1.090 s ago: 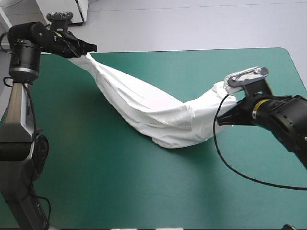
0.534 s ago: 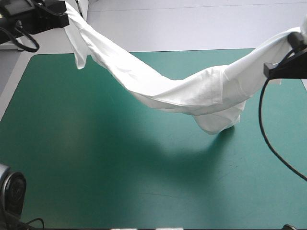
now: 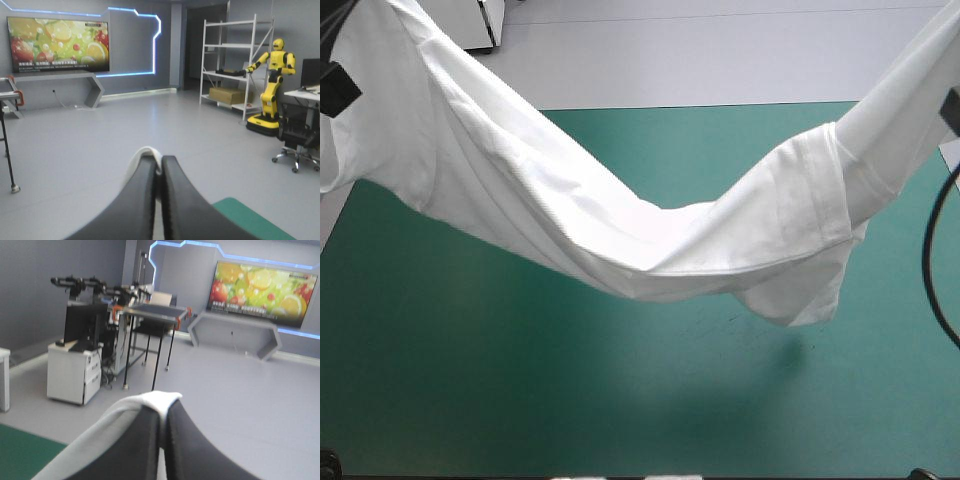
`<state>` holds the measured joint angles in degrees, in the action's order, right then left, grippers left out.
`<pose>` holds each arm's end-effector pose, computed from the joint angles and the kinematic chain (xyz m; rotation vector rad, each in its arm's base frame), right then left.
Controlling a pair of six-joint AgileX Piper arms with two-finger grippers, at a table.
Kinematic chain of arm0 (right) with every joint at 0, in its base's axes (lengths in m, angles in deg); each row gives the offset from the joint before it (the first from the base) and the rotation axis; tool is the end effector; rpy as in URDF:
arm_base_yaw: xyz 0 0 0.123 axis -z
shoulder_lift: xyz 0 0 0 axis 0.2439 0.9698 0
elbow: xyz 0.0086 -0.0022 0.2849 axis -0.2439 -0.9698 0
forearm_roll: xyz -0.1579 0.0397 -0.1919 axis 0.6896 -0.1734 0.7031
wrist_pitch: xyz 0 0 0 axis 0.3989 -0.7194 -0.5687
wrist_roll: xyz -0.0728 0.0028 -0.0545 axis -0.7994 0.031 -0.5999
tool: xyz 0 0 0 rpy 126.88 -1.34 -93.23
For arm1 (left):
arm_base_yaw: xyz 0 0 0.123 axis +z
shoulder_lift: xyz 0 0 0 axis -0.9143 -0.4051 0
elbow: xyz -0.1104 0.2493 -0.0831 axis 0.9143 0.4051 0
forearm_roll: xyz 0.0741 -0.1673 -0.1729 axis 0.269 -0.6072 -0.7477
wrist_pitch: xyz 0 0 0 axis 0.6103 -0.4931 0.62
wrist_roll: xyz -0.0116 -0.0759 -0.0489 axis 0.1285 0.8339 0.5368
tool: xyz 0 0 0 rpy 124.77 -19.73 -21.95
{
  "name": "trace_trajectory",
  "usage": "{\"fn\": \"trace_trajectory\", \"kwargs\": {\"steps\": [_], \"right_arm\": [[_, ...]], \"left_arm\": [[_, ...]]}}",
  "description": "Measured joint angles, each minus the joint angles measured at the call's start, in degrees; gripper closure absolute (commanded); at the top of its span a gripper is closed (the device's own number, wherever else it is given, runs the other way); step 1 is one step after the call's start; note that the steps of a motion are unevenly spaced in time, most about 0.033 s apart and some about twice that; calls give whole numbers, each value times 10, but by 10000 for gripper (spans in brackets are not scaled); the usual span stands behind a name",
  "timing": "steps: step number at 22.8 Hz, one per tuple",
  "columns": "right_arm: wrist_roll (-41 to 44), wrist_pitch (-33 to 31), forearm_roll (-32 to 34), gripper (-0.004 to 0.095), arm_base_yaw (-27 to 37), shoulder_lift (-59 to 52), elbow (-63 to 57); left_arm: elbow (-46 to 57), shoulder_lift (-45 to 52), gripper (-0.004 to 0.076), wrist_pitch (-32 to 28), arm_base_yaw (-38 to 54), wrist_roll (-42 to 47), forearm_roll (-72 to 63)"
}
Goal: Fold the cloth
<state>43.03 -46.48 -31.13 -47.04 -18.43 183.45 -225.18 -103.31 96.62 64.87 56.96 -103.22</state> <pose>0.0853 0.0207 0.6499 -0.2767 1.3760 0.0781 0.1077 -0.0496 0.6678 0.4074 1.3773 -0.4733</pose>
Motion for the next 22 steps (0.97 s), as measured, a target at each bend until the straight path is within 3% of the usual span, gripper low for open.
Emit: {"fn": "trace_trajectory", "kwargs": {"steps": [3,5,9,15,22], "right_arm": [[3,-95,-9,925,0,35,0],[9,-133,-12,925,0,62,0],[35,-133,-10,925,0,111,-55],[97,-105,25,925,13,171,-242],[127,1,-21,925,129,256,-298]], "left_arm": [[28,-18,746,49,0,0,3],[57,-37,746,48,0,-1,10],[170,-69,746,48,0,-14,28],[343,-134,746,37,-1,-28,91],[382,-232,746,-44,-1,-31,99]]}}
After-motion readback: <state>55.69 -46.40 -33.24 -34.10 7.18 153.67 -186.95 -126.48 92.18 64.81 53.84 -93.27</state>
